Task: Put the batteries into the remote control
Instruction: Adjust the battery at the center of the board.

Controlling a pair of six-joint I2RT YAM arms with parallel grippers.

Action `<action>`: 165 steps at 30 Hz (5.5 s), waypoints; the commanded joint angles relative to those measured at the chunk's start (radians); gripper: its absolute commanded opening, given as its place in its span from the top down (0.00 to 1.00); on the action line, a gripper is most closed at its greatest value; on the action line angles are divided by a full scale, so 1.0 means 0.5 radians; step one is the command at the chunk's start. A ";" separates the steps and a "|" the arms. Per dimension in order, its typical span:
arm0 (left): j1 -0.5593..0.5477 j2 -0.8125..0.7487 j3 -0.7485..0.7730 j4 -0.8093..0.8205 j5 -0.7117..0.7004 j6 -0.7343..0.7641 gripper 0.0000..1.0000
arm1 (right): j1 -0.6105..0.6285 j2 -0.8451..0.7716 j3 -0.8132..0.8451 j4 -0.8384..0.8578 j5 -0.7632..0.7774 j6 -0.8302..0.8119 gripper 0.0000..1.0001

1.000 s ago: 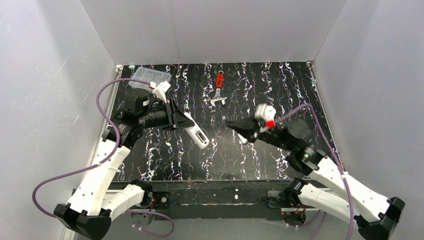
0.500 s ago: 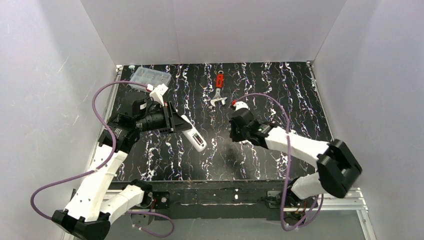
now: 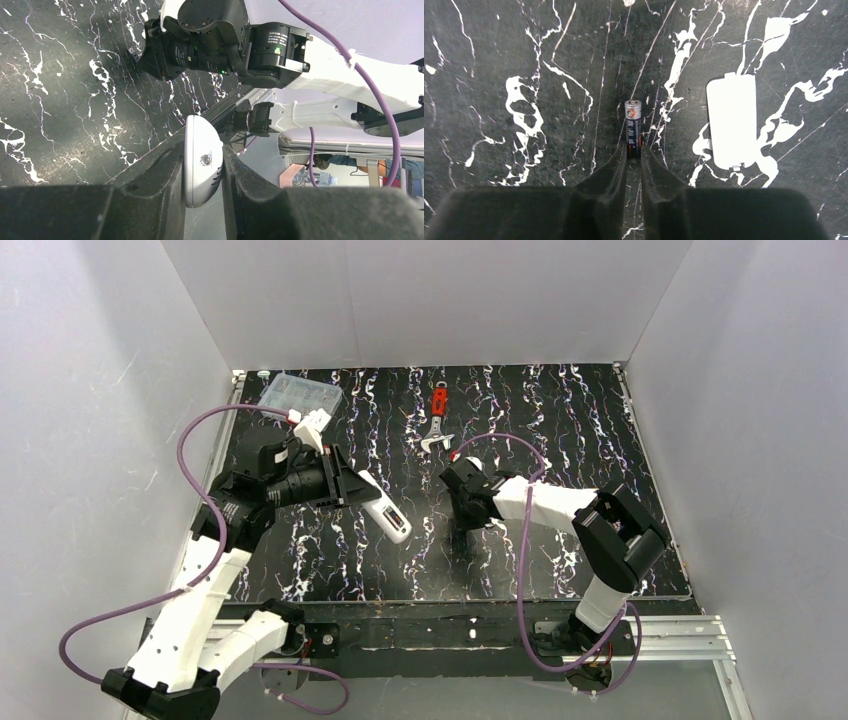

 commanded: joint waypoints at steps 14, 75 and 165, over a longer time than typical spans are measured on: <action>0.013 -0.059 -0.046 0.015 0.031 -0.030 1.00 | 0.013 -0.070 0.056 -0.047 -0.213 -0.119 0.46; 0.013 -0.050 -0.004 -0.048 0.019 -0.008 1.00 | -0.061 0.090 0.161 -0.092 -0.381 -0.374 0.49; 0.043 -0.037 -0.003 -0.073 0.025 0.028 1.00 | -0.104 0.385 0.439 -0.273 0.096 -0.521 0.52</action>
